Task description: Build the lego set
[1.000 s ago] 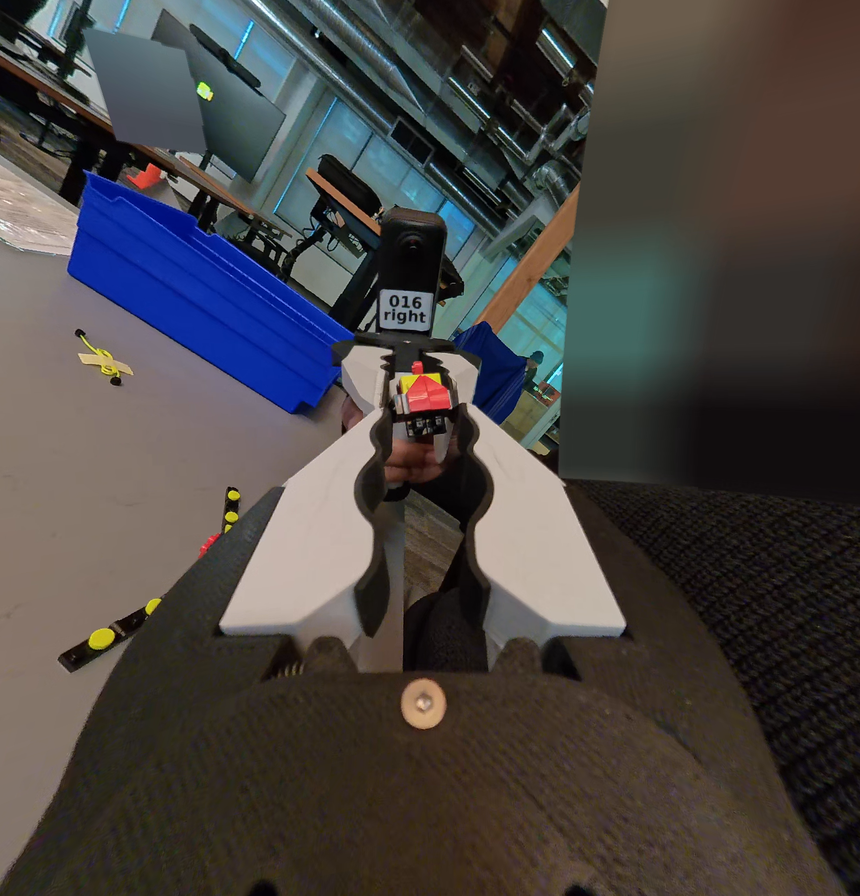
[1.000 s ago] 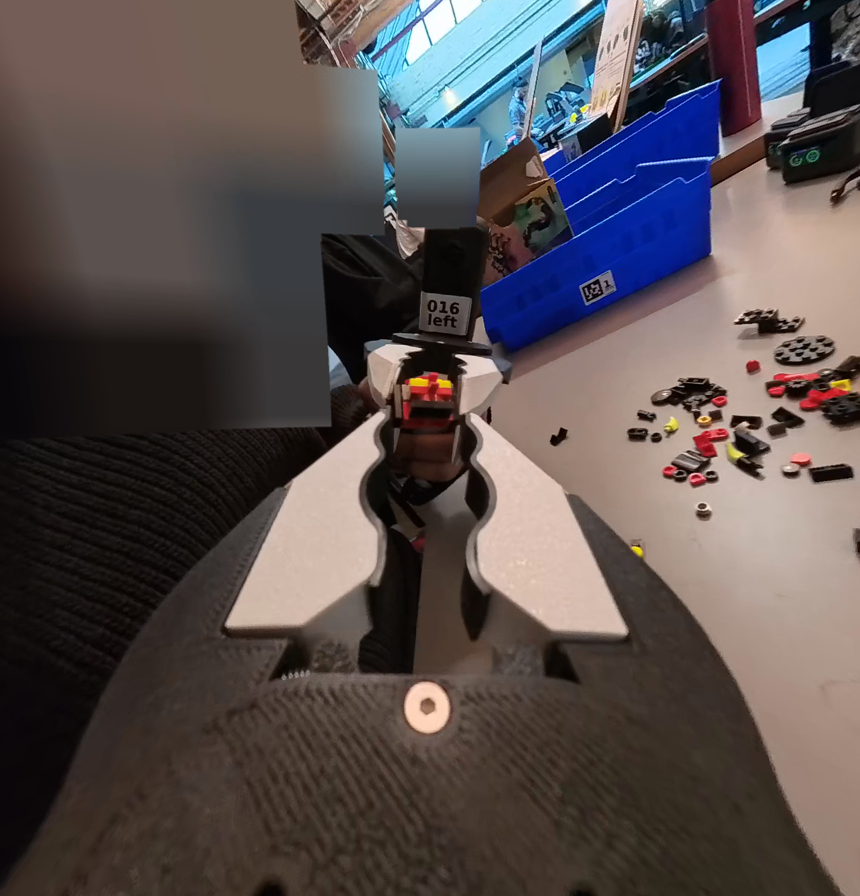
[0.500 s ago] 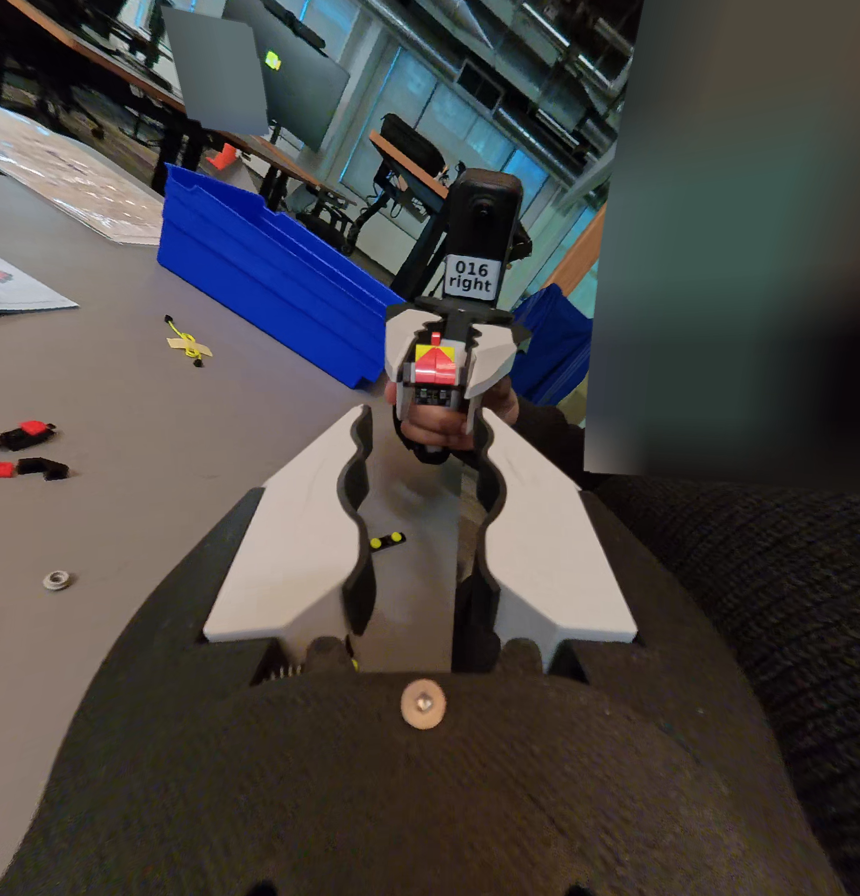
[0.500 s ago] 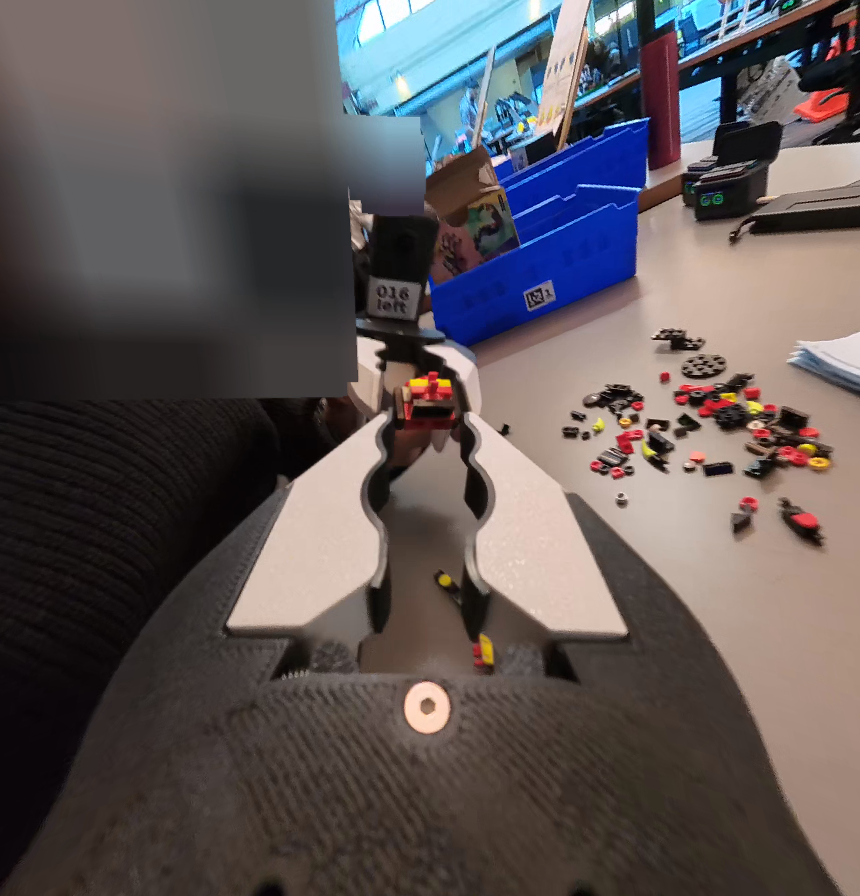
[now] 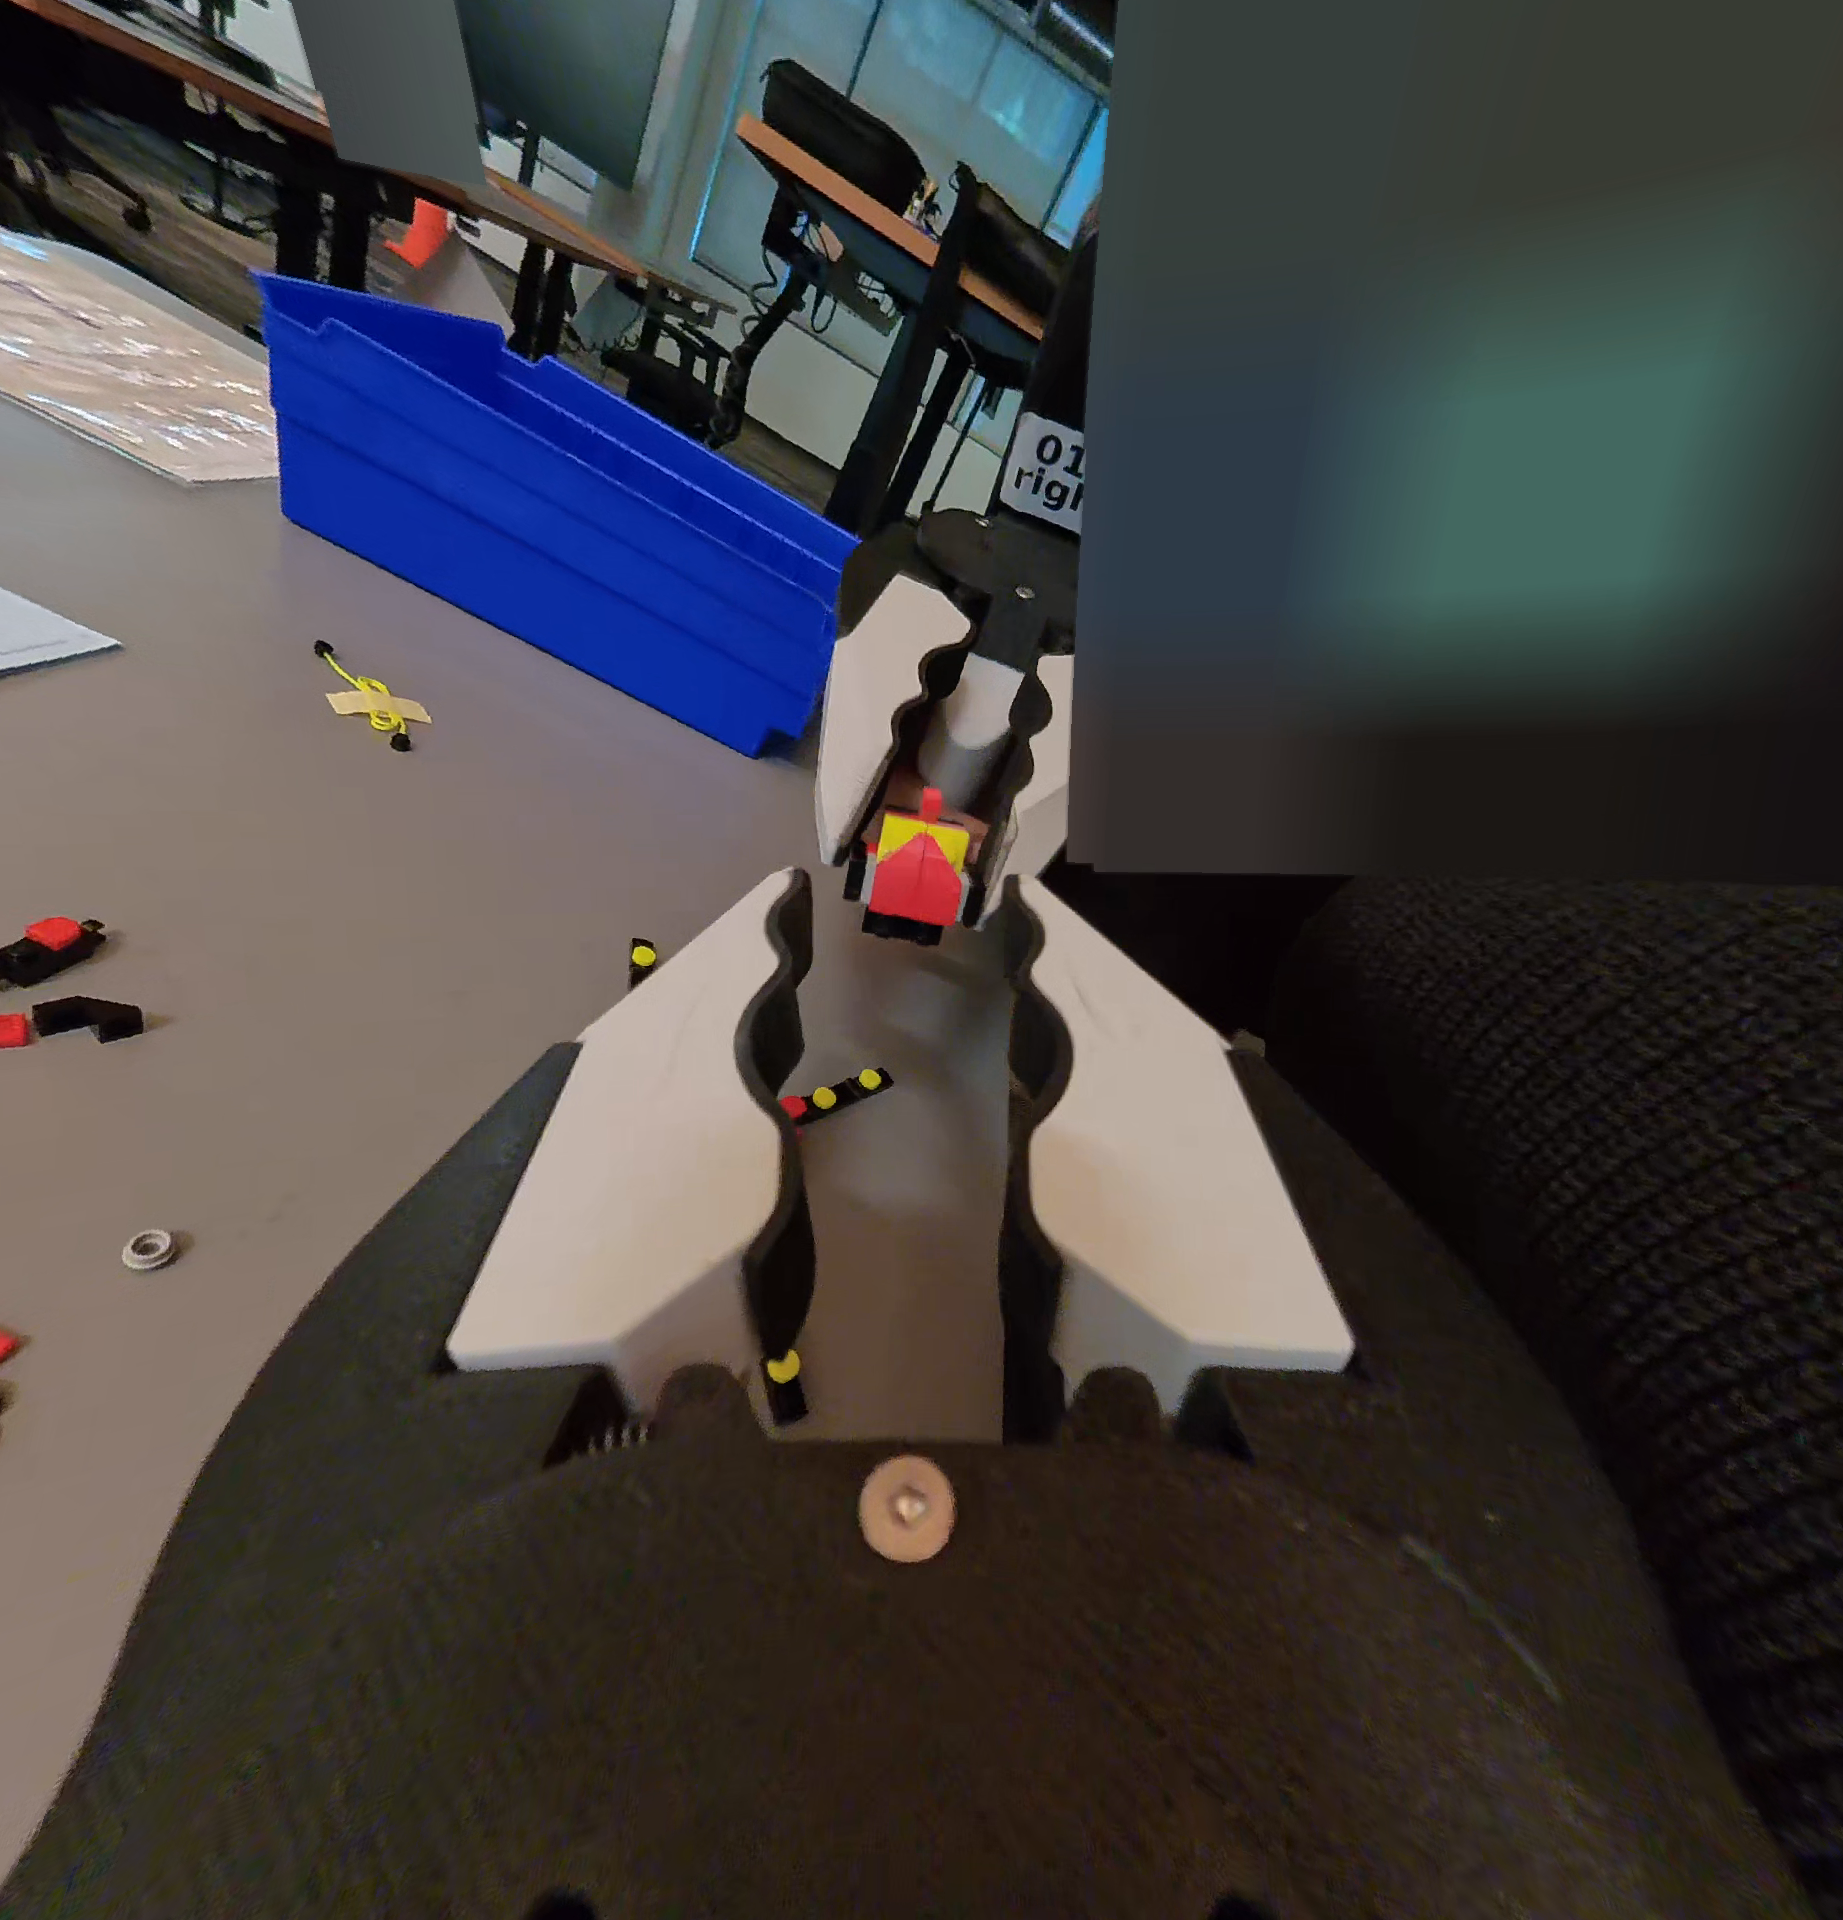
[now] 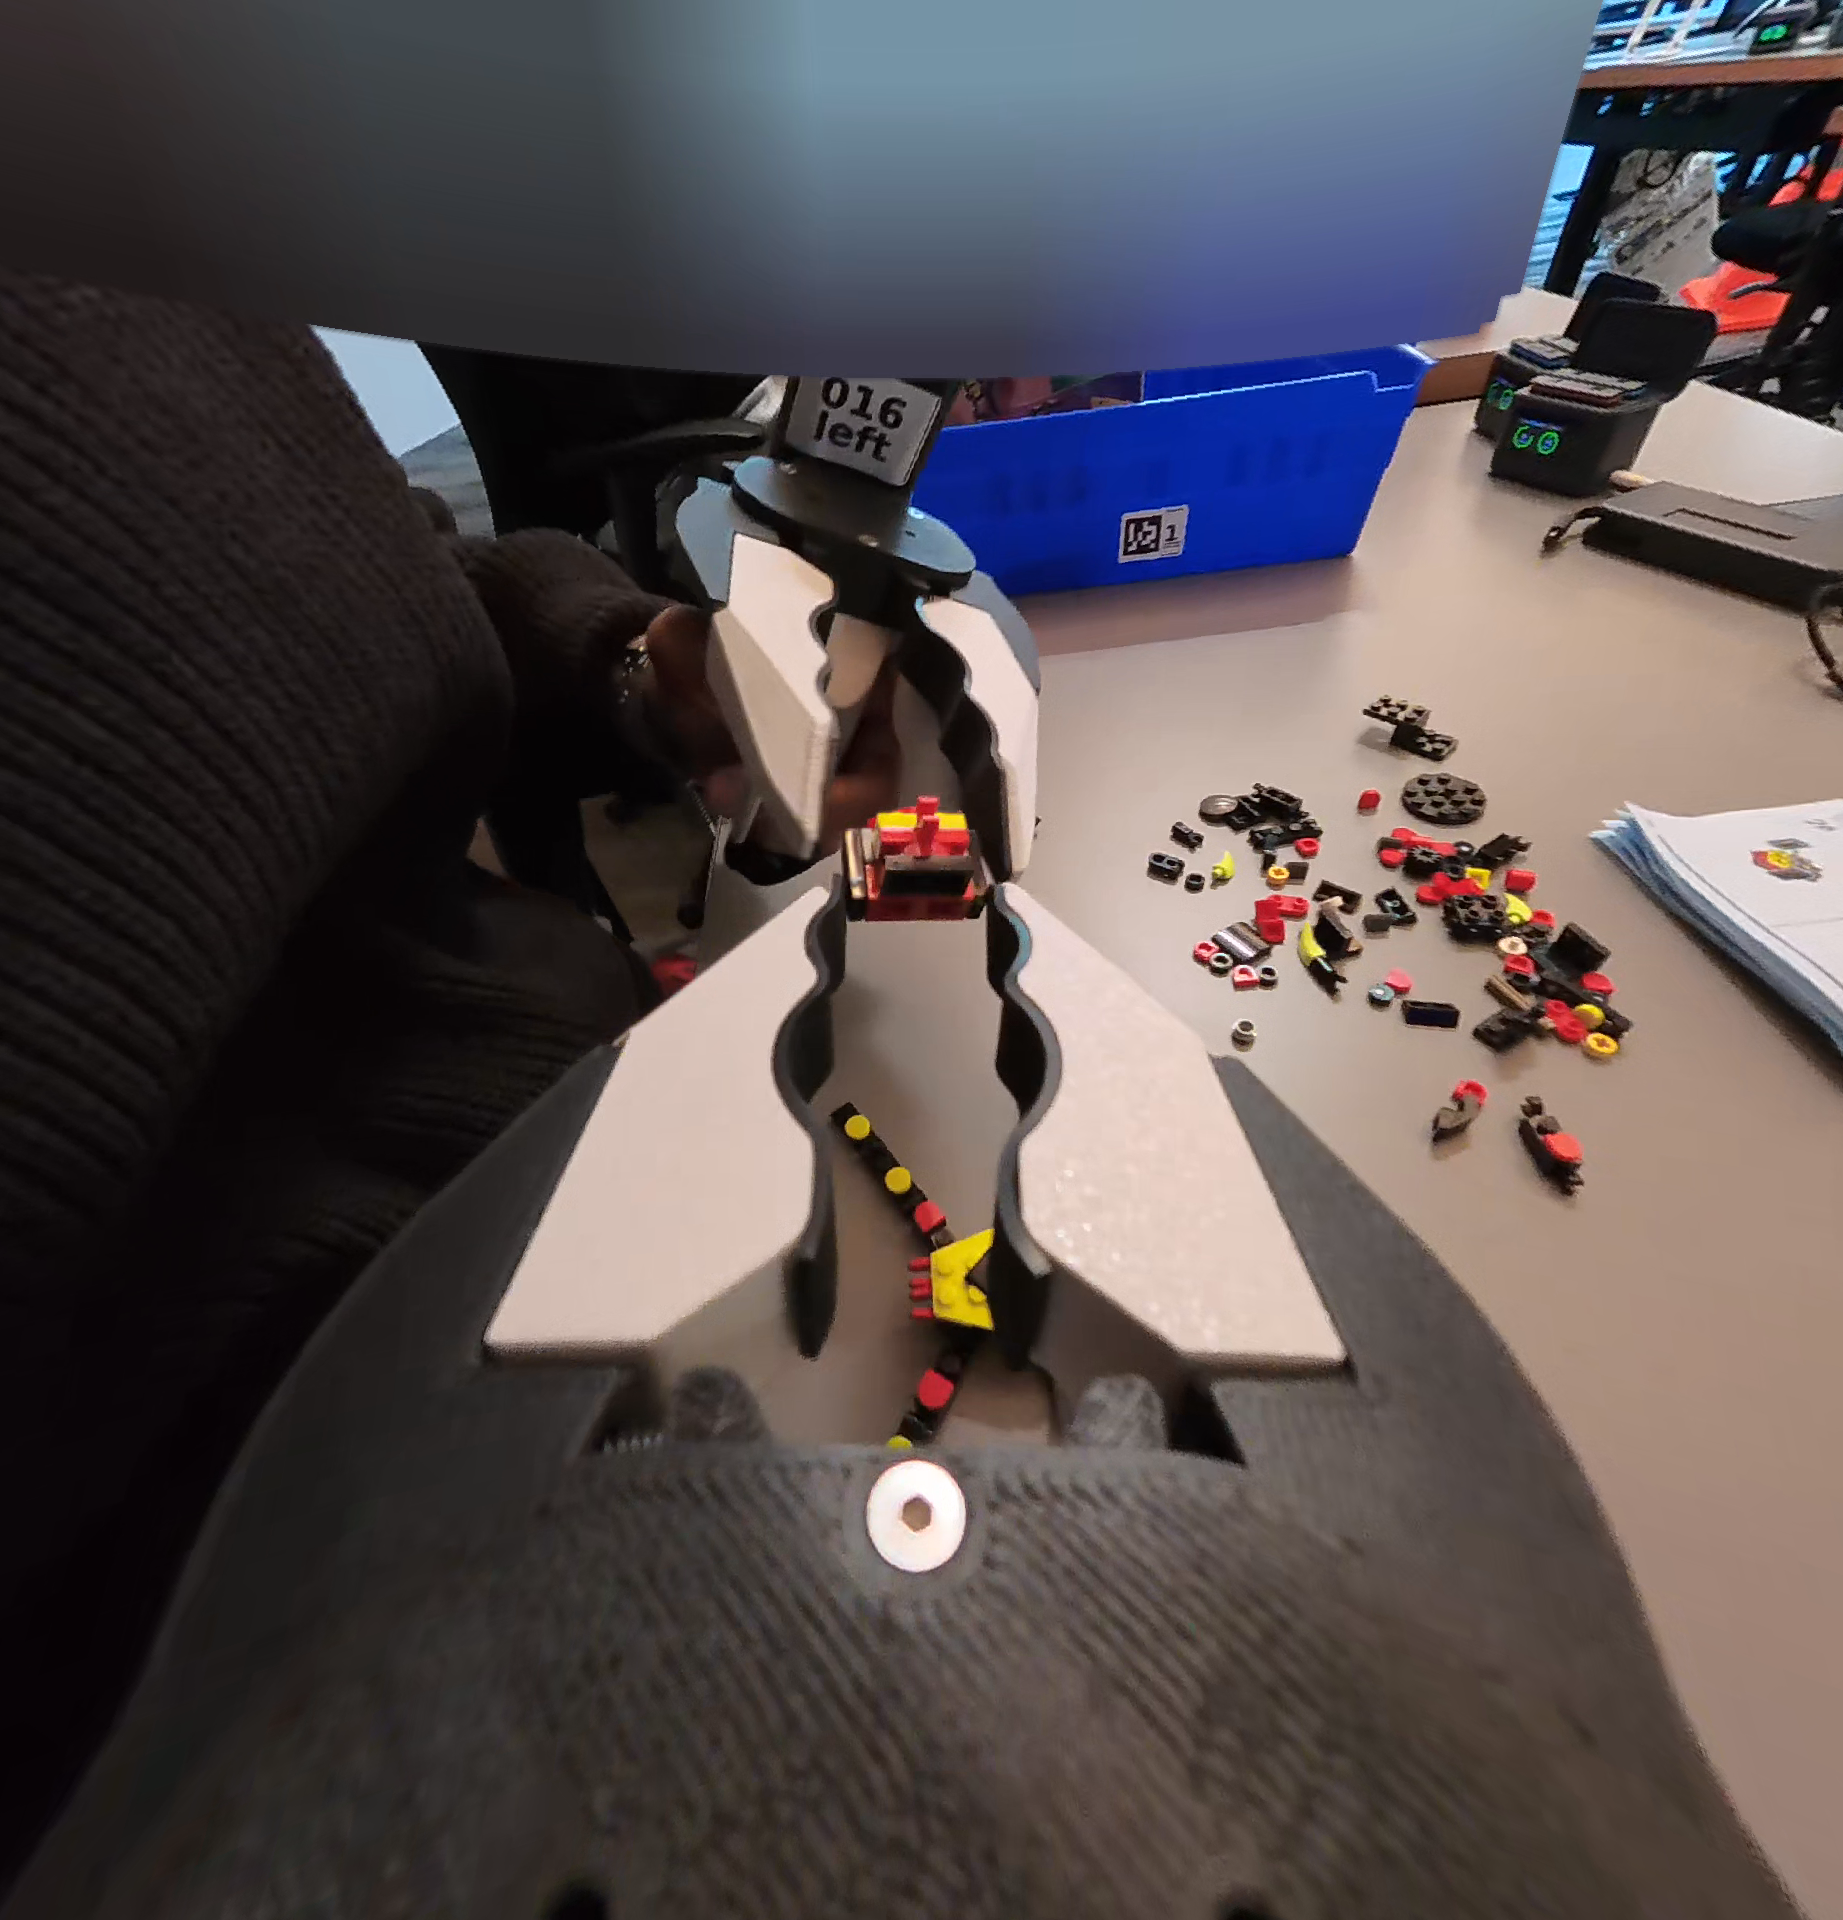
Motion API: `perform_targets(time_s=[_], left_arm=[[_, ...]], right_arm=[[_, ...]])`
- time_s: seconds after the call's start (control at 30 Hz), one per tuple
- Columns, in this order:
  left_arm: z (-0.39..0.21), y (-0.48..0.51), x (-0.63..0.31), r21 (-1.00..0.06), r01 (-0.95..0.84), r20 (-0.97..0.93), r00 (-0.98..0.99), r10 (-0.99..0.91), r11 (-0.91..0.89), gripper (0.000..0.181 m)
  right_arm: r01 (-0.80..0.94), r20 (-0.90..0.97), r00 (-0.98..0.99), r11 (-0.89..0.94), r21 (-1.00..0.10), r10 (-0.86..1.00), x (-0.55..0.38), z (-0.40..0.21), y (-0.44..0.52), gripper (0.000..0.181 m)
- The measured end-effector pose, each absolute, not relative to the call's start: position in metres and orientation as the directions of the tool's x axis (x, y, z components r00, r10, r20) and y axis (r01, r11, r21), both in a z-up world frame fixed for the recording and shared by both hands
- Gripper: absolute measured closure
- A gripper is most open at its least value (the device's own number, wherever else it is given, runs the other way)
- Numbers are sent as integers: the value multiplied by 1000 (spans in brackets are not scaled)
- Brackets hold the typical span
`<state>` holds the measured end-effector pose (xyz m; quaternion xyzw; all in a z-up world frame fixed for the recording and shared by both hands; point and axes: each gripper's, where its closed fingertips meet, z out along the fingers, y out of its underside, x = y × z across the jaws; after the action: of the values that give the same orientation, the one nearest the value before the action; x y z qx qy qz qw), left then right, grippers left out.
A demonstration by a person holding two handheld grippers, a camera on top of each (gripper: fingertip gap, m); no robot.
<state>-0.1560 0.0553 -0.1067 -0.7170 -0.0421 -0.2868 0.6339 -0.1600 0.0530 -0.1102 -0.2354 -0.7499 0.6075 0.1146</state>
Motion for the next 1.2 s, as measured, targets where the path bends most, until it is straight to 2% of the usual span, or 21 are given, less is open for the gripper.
perform_targets(time_s=[0.1, 0.57, 1.2], left_arm=[[-108, 55, -154, -897, 396, 439, 845, -305, -194, 156], [-100, 48, -142, -940, 306, 341, 857, -387, -151, 156], [-94, 47, -140, -955, 271, 295, 871, -393, -117, 156]], right_arm=[[209, -104, -866, 165, -964, 490, -159, -112, 52, 156], [233, -185, -897, 74, -970, 401, -149, -101, 46, 155], [211, -159, -901, 88, -973, 404, -146, -95, 43, 157]])
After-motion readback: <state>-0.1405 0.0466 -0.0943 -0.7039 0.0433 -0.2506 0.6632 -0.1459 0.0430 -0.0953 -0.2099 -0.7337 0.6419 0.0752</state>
